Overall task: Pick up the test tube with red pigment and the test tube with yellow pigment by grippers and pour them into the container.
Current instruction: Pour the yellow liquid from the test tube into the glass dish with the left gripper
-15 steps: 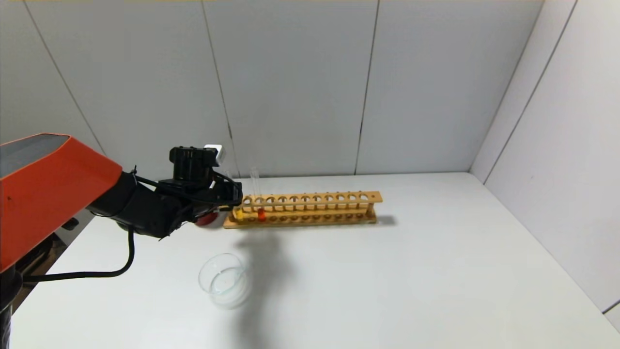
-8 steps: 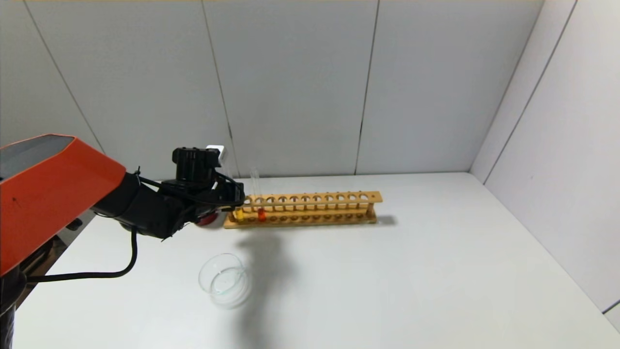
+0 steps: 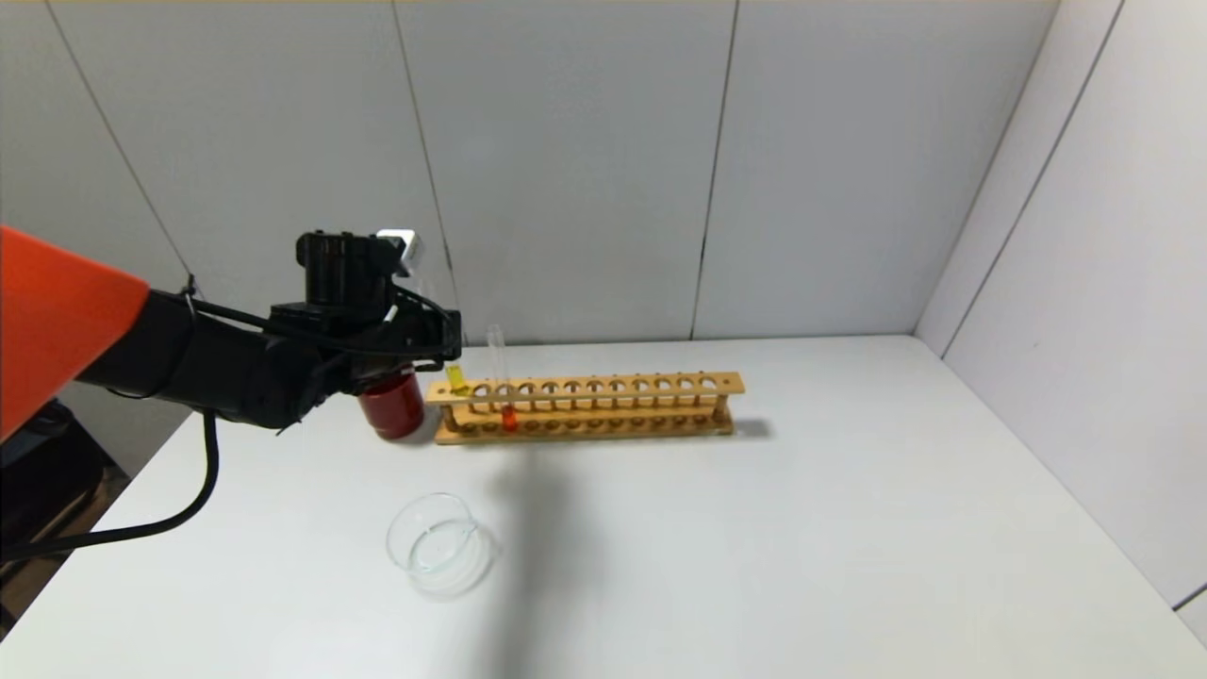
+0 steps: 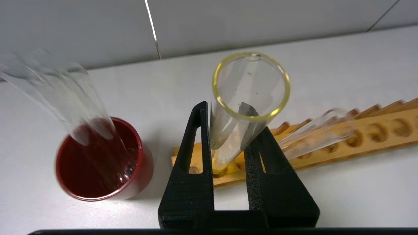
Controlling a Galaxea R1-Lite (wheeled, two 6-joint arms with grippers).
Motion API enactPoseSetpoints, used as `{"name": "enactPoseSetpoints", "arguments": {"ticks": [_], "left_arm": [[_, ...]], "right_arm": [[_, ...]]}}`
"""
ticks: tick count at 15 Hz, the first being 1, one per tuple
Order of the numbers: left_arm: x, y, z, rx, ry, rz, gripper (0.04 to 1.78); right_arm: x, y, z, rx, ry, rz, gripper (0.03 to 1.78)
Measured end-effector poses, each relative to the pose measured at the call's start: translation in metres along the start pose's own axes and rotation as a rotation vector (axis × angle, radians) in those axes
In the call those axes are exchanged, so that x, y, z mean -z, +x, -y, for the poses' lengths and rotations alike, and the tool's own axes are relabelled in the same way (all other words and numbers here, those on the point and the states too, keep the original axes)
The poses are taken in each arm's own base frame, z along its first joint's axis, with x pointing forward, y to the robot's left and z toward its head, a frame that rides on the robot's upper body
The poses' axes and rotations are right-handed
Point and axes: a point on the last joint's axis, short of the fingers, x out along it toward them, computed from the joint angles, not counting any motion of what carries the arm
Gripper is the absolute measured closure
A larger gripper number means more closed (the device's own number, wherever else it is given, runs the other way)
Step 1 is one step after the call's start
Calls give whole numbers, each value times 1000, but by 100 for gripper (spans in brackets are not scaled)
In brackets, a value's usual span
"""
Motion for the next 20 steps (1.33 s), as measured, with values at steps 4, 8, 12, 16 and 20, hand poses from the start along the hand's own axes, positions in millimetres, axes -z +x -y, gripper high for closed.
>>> {"name": "enactPoseSetpoints", "arguments": {"ticks": [4,8,12,16,20], "left_arm": [[-37,-39,1,2,7,52,150],[-58,-92,-1,-5,30,32,150],[-51,-149,-10,-30,125,-14,150],[-25,-183,-28,-89,206,-54,150],[-10,-197,-47,-140,295,-41,150]], "right_arm": [[0,0,0,0,0,0,6],[0,0,0,0,0,0,6],[0,0,0,0,0,0,6],[0,0,0,0,0,0,6],[0,0,0,0,0,0,6]]}}
